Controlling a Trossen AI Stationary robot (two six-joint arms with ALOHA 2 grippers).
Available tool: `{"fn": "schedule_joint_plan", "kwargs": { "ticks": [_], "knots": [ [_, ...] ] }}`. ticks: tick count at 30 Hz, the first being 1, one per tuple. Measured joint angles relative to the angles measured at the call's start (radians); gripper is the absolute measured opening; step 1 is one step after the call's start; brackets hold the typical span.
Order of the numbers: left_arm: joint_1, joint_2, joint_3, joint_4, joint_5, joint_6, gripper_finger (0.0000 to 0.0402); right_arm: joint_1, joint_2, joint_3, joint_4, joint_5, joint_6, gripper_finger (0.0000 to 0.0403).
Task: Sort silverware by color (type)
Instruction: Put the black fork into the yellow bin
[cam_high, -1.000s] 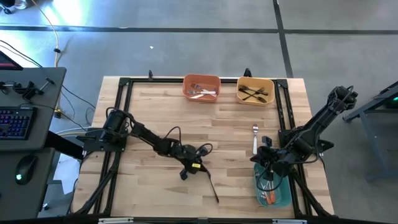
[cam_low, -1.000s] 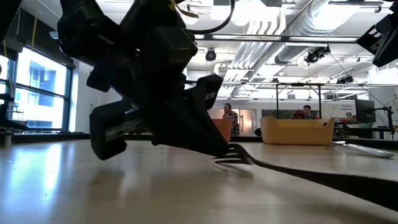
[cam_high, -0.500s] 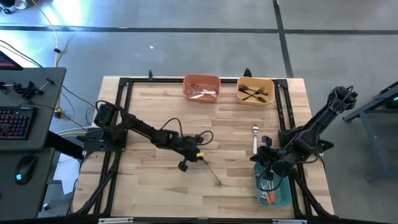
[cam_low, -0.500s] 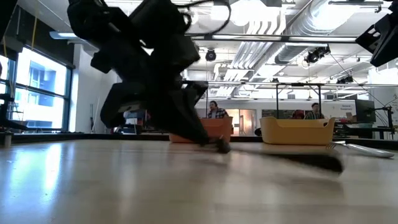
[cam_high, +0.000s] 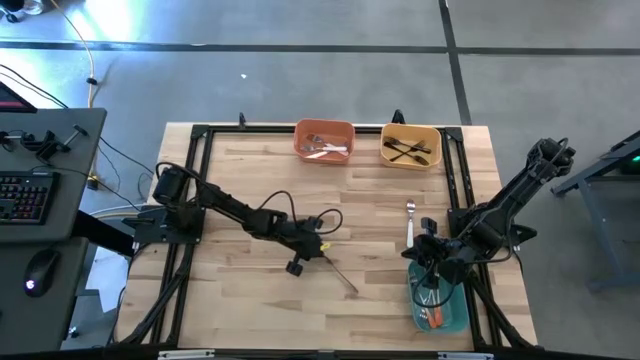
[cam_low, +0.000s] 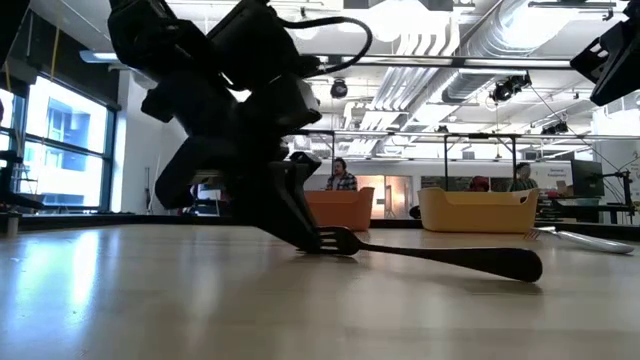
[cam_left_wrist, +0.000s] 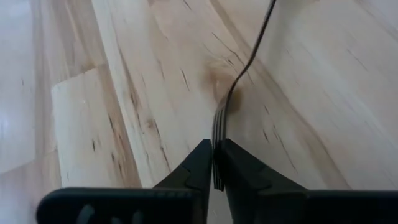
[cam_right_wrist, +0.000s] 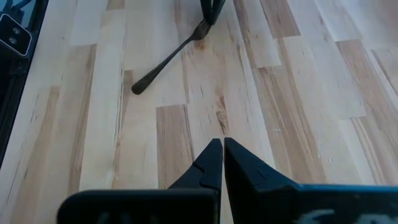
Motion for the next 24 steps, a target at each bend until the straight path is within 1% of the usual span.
{"fn": "schedule_joint_plan", "kwargs": {
  "ticks": [7, 11, 13, 17, 18, 24],
  "knots": [
    [0.006, 0.0, 0.0, 0.004, 0.0, -0.024, 0.0067, 0.0, 0.0, 0.0, 0.0, 0.0, 0.0, 0.0],
    [0.007, 0.0, 0.0, 0.039, 0.011, -0.024, 0.0072, 0.0, 0.0, 0.0, 0.0, 0.0, 0.0, 0.0],
    [0.006, 0.0, 0.001, 0.059, 0.011, -0.022, 0.0063, 0.0, 0.0, 0.0, 0.0, 0.001, 0.0, 0.0],
    [0.013, 0.0, 0.001, 0.059, 0.014, -0.022, 0.0014, 0.0, 0.0, 0.0, 0.0, 0.002, 0.0, 0.0],
    [0.019, 0.0, 0.001, 0.056, 0.02, -0.031, 0.0008, 0.0, 0.0, 0.0, 0.0, 0.002, 0.0, 0.0],
    [0.054, -0.002, 0.002, 0.047, 0.022, -0.08, 0.0003, 0.0, 0.0, 0.0, 0.0, 0.002, 0.0, 0.0]
  ]
}}
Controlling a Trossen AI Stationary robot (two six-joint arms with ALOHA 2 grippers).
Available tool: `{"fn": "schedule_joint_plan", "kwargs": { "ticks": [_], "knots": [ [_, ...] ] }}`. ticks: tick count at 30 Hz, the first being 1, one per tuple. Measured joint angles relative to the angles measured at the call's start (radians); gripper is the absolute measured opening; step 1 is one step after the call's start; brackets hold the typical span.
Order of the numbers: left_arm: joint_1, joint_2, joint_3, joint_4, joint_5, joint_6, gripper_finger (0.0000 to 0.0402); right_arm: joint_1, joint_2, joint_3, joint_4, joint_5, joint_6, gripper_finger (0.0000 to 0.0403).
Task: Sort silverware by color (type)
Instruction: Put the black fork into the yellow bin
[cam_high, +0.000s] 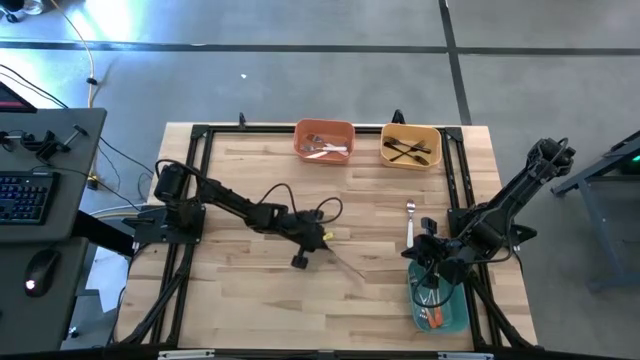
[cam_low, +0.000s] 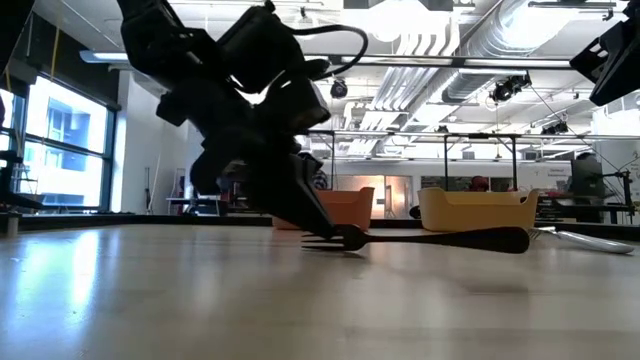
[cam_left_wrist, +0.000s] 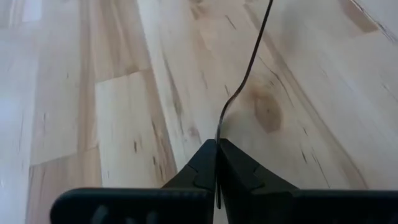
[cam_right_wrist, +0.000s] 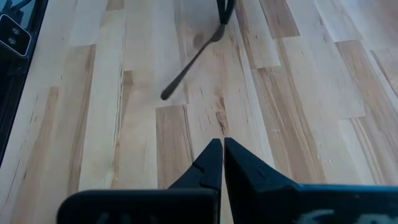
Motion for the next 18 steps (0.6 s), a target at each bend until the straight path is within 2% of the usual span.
{"fn": "schedule_joint_plan", "kwargs": {
  "ticks": [3, 7, 9, 15, 18],
  "knots": [
    [0.016, -0.008, -0.001, 0.01, -0.001, -0.032, 0.0002, 0.0, 0.0, 0.0, 0.0, 0.026, 0.0, 0.0],
    [0.051, -0.009, -0.001, 0.04, -0.004, -0.08, 0.0001, -0.007, 0.004, 0.0, 0.014, 0.159, 0.006, 0.0],
    [0.069, -0.009, -0.001, 0.058, -0.017, -0.102, 0.0001, -0.032, 0.012, 0.0, 0.039, 0.186, 0.001, 0.0006],
    [0.09, -0.022, 0.0, 0.062, -0.083, -0.12, 0.0001, -0.191, 0.086, 0.0, 0.211, 0.156, -0.097, 0.0068],
    [0.088, -0.039, 0.0, 0.06, -0.098, -0.12, 0.0001, -0.302, 0.148, 0.0, 0.306, 0.04, -0.148, 0.0103]
  ]
}}
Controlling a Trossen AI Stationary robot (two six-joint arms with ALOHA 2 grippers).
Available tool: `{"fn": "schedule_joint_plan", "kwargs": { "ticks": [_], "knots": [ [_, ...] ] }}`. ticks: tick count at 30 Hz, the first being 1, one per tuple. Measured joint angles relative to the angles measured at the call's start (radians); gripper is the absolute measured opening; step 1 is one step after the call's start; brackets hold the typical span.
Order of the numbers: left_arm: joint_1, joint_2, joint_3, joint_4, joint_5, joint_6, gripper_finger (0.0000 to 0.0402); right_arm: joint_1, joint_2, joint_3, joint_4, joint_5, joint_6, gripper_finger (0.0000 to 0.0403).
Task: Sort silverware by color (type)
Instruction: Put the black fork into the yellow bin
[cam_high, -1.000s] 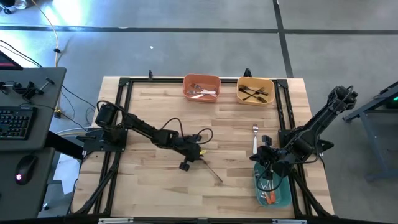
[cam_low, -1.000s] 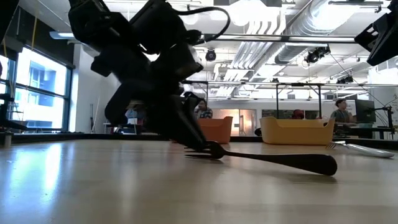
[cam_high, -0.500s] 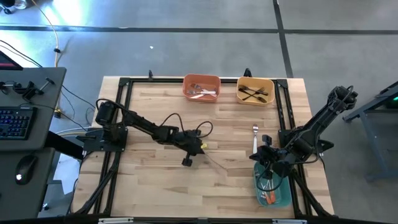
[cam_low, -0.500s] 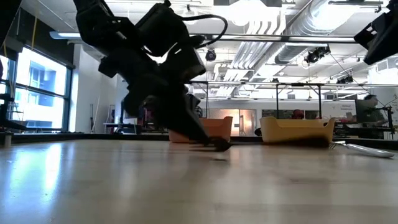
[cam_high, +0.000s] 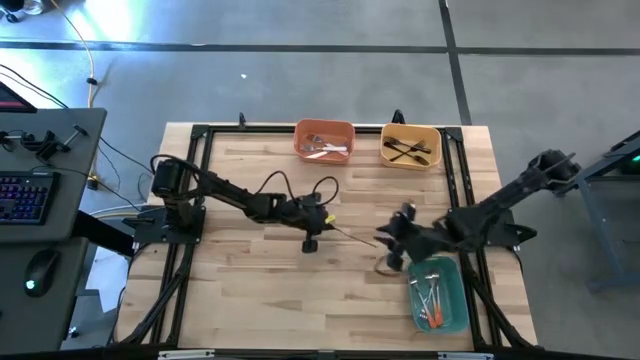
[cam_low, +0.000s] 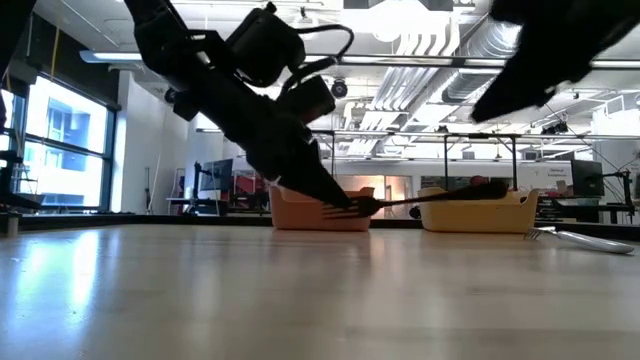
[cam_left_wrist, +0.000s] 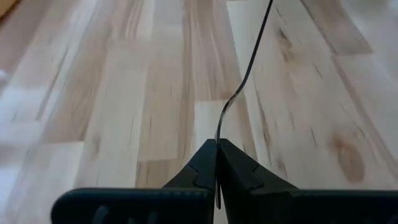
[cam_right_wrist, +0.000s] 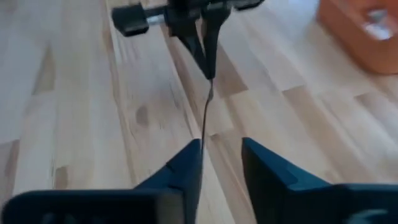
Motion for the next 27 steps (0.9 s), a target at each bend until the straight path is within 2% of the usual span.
{"fn": "schedule_joint_plan", "kwargs": {
  "ticks": [3, 7, 13, 21, 27],
  "knots": [
    [-0.001, -0.033, -0.001, -0.018, -0.003, -0.004, 0.0001, -0.108, 0.064, 0.0, 0.076, -0.119, -0.043, 0.0126],
    [-0.001, -0.082, 0.0, -0.061, -0.006, 0.001, 0.0, -0.23, 0.122, 0.0, 0.113, -0.262, -0.079, 0.0132],
    [0.001, -0.118, 0.0, -0.112, -0.033, 0.003, 0.0, -0.323, 0.161, 0.0, 0.174, -0.432, -0.133, 0.0132],
    [0.029, -0.12, 0.0, -0.156, -0.051, -0.005, 0.0, -0.329, 0.152, 0.001, 0.167, -0.488, -0.132, 0.0132],
    [0.046, -0.119, 0.0, -0.152, -0.037, -0.014, 0.0, -0.329, 0.153, 0.001, 0.137, -0.476, -0.14, 0.013]
  ]
}}
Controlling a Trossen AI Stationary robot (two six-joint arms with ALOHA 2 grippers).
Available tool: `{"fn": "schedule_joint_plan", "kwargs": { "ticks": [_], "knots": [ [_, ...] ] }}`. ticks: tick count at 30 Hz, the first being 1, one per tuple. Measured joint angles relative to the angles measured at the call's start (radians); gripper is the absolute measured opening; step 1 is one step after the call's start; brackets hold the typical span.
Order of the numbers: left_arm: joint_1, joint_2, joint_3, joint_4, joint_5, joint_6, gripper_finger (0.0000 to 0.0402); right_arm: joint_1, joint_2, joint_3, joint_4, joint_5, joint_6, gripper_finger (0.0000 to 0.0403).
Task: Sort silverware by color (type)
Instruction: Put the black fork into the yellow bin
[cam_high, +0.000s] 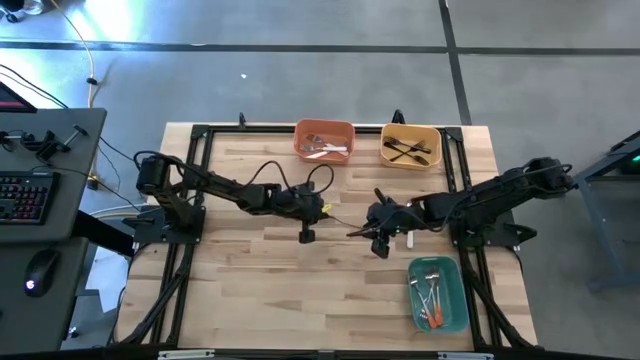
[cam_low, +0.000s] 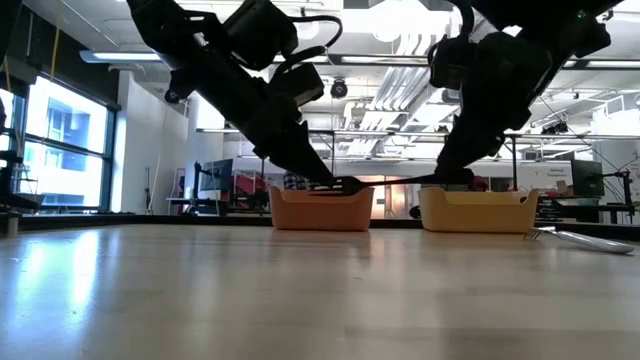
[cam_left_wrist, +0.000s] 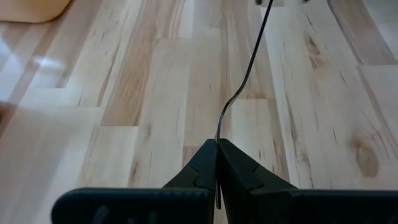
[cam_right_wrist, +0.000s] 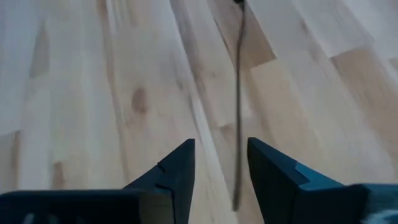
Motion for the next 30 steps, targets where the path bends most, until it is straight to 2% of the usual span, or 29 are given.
{"fn": "schedule_joint_plan", "kwargs": {
  "ticks": [4, 15, 26, 30],
  "knots": [
    [-0.002, 0.0, 0.0, 0.002, 0.002, -0.001, 0.0, 0.0, 0.0, 0.0, -0.046, 0.062, -0.026, 0.0107],
    [-0.002, 0.0, 0.0, 0.021, 0.001, 0.0, 0.0, -0.001, 0.0, 0.0, -0.052, 0.053, -0.045, 0.0006],
    [-0.001, 0.001, 0.0, 0.022, 0.005, 0.01, 0.0, -0.001, 0.0, 0.0, -0.055, 0.041, -0.042, 0.0049],
    [-0.001, 0.001, 0.0, 0.025, 0.005, 0.009, 0.0, -0.001, 0.0, 0.0, -0.061, 0.039, -0.051, 0.0033]
  ]
}}
